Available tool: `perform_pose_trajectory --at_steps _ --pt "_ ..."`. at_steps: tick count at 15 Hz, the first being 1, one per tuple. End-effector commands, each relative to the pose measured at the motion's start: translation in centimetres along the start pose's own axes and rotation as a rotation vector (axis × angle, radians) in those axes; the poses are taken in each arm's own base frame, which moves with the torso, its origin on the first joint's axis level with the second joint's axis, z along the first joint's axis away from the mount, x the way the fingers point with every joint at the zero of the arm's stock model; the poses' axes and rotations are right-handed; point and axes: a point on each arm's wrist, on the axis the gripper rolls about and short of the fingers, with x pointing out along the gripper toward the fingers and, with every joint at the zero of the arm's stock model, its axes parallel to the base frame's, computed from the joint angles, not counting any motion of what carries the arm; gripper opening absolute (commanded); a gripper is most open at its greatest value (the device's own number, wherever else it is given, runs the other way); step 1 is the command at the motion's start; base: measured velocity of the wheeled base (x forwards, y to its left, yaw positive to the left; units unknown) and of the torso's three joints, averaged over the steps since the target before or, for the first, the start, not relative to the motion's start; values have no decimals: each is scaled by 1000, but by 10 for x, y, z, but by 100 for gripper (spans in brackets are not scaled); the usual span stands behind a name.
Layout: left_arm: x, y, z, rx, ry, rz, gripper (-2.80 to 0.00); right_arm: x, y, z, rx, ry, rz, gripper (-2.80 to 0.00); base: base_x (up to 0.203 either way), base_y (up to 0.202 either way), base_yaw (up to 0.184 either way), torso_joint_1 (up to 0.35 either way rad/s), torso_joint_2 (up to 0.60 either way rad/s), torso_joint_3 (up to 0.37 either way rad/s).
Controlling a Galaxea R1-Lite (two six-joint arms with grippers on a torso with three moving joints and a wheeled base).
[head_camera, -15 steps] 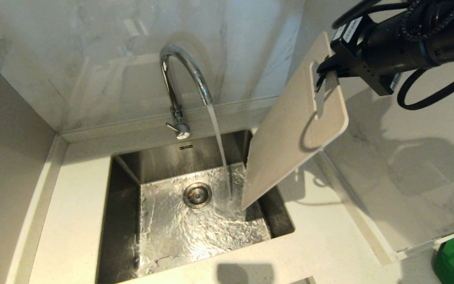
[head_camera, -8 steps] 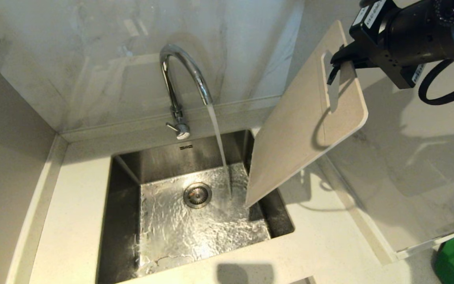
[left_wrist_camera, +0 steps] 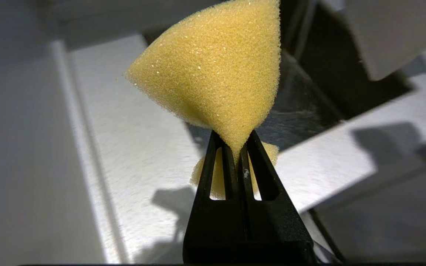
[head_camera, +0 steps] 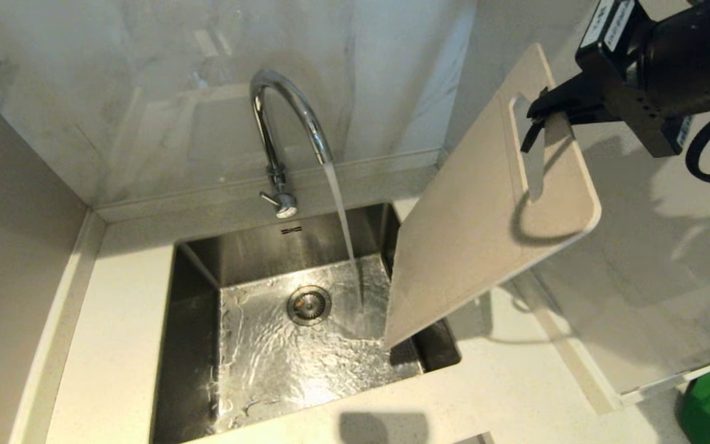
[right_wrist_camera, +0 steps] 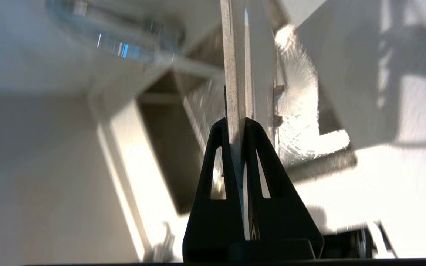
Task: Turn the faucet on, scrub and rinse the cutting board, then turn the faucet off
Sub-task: Scrub the cutting board underwater
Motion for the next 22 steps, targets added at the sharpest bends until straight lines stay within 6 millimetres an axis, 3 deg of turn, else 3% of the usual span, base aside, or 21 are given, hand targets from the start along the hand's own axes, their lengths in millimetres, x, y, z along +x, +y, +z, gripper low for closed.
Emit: perform_pose_trajectory --at_steps 1,3,7,12,17,22 --pt "12 0 36 -35 74 -132 -280 -24 -1 -4 3 28 3 -280 0 0 0 0 0 0" --pt "32 3 68 -73 136 -232 -280 -31 -5 -9 6 76 -33 -280 0 0 0 0 0 0" --pt "93 14 127 -150 237 -461 -280 -31 -7 -12 15 114 -34 -280 0 0 0 0 0 0" --pt "167 23 169 -233 281 -837 -280 -34 -5 -13 14 143 10 -280 0 0 0 0 0 0" --pt "227 -11 173 -336 432 -1093 -280 -31 -5 -12 29 140 12 -280 0 0 0 0 0 0" --pt "304 -53 146 -337 490 -1218 -280 -31 0 -7 49 87 53 -280 0 0 0 0 0 0"
